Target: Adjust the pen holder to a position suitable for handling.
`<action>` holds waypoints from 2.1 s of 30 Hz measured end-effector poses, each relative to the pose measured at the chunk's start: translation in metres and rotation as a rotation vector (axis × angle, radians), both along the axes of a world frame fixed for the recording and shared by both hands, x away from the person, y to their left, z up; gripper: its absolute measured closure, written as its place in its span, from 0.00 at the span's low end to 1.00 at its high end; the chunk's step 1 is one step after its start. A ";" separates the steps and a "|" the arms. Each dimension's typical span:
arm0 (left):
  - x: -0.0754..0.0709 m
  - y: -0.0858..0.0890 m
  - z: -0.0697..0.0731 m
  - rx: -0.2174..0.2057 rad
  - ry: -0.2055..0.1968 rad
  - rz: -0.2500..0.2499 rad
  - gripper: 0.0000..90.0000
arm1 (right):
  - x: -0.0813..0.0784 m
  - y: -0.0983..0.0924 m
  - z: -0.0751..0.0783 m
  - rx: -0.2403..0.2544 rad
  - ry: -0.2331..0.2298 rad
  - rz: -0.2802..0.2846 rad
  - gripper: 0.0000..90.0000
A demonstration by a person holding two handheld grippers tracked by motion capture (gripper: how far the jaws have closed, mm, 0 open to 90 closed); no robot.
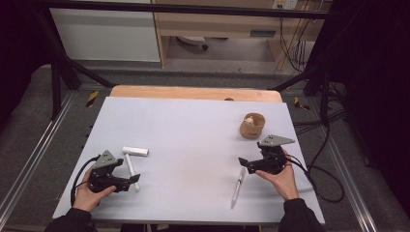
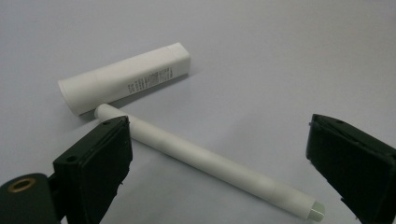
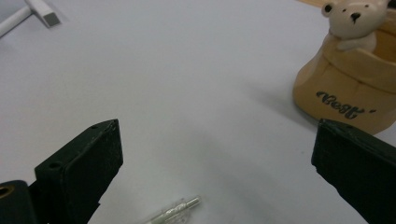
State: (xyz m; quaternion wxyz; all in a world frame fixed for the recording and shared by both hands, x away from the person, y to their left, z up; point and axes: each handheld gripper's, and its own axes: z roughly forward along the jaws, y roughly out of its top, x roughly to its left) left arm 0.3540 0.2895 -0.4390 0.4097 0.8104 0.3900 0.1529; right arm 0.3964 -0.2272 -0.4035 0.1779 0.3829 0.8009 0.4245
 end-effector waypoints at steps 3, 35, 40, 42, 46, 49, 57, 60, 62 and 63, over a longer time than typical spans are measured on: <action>0.000 0.000 0.000 0.000 0.000 -0.001 0.08 | 0.006 0.002 0.004 -0.009 -0.006 -0.007 0.04; 0.000 0.000 -0.001 0.004 0.004 -0.010 0.08 | 0.097 -0.005 0.005 -0.136 -0.060 -0.071 0.39; 0.000 0.000 0.000 0.005 0.004 -0.013 0.08 | 0.104 -0.008 -0.003 -0.157 -0.041 -0.060 0.48; 0.000 0.000 -0.001 0.004 0.004 -0.011 0.08 | 0.107 -0.010 -0.006 -0.155 -0.043 -0.051 0.53; 0.001 -0.001 -0.001 0.005 0.005 -0.014 0.08 | 0.110 -0.011 -0.005 -0.170 -0.043 -0.036 0.59; 0.000 -0.001 -0.001 0.007 0.005 -0.015 0.08 | 0.111 -0.009 -0.004 -0.190 -0.043 -0.022 0.65; 0.000 -0.001 -0.001 0.007 0.005 -0.015 0.08 | 0.110 -0.010 -0.002 -0.198 -0.021 -0.001 0.72; 0.000 -0.001 -0.001 0.008 0.004 -0.016 0.09 | 0.107 -0.010 -0.002 -0.215 -0.031 0.007 0.73; 0.000 -0.001 -0.001 0.008 0.004 -0.015 0.09 | 0.106 -0.010 -0.002 -0.207 -0.035 0.003 0.74; 0.000 -0.001 -0.001 0.008 0.004 -0.015 0.09 | 0.106 -0.010 -0.002 -0.206 -0.035 -0.004 0.74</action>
